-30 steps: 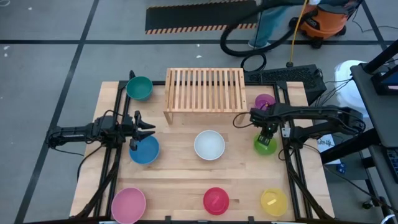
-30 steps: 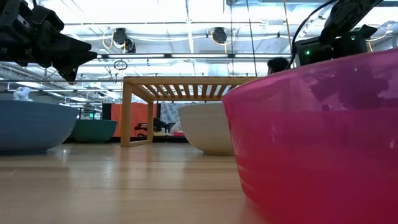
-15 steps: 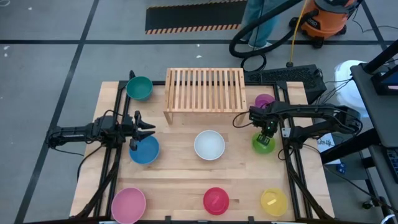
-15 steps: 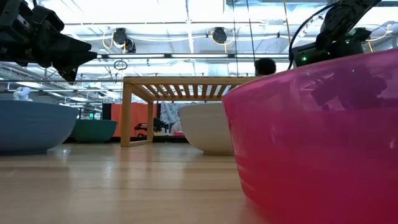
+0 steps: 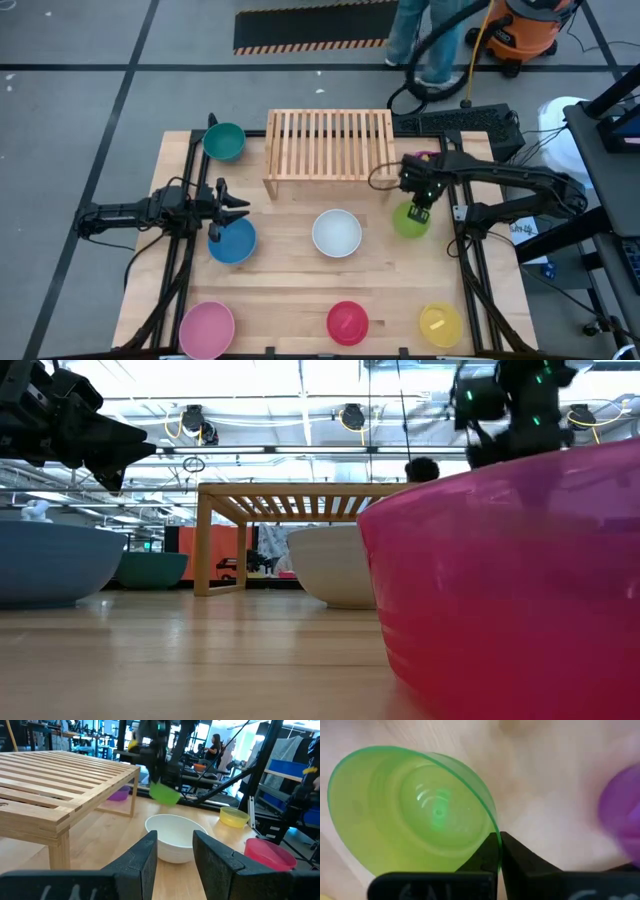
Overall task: Place and stack bowls onto a shelf
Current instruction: Put the light green bowl on the shelf
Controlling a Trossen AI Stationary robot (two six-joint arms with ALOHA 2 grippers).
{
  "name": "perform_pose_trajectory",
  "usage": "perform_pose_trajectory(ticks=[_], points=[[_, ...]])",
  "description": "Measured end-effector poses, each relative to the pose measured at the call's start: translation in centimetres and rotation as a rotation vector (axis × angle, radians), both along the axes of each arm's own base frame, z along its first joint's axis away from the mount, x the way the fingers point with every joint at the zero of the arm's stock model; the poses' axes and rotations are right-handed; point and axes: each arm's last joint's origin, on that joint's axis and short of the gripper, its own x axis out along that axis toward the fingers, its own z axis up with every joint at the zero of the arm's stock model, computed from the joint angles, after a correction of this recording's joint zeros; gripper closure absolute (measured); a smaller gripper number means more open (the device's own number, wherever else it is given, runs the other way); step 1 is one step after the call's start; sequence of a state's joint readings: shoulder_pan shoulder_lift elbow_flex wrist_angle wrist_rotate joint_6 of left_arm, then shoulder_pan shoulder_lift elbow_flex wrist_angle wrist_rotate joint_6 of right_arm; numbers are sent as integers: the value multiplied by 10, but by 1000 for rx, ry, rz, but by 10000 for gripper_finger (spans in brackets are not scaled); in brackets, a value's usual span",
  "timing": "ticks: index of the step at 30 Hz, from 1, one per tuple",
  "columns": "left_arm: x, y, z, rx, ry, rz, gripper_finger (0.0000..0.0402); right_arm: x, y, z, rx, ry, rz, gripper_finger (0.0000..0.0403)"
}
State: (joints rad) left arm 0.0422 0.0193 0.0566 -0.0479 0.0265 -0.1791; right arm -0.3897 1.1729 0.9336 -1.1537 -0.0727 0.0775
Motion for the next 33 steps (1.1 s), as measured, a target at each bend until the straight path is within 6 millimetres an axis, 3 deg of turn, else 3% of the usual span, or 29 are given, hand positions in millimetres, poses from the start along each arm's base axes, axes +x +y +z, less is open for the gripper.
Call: perform_pose_trajectory(ticks=[7, 15, 25, 33], points=[[0, 0, 0, 0, 0, 0, 270, 9, -5, 58, -104, -108, 19, 403], [0, 0, 0, -1, 0, 0, 270, 8, -5, 102, -161, -200, 24, 403], [0, 0, 0, -15, 0, 1, 270, 43, -25, 140, -302, -350, 97, 403], [0, 0, 0, -32, 0, 1, 270, 74, -67, 158, -348, -323, 90, 403]])
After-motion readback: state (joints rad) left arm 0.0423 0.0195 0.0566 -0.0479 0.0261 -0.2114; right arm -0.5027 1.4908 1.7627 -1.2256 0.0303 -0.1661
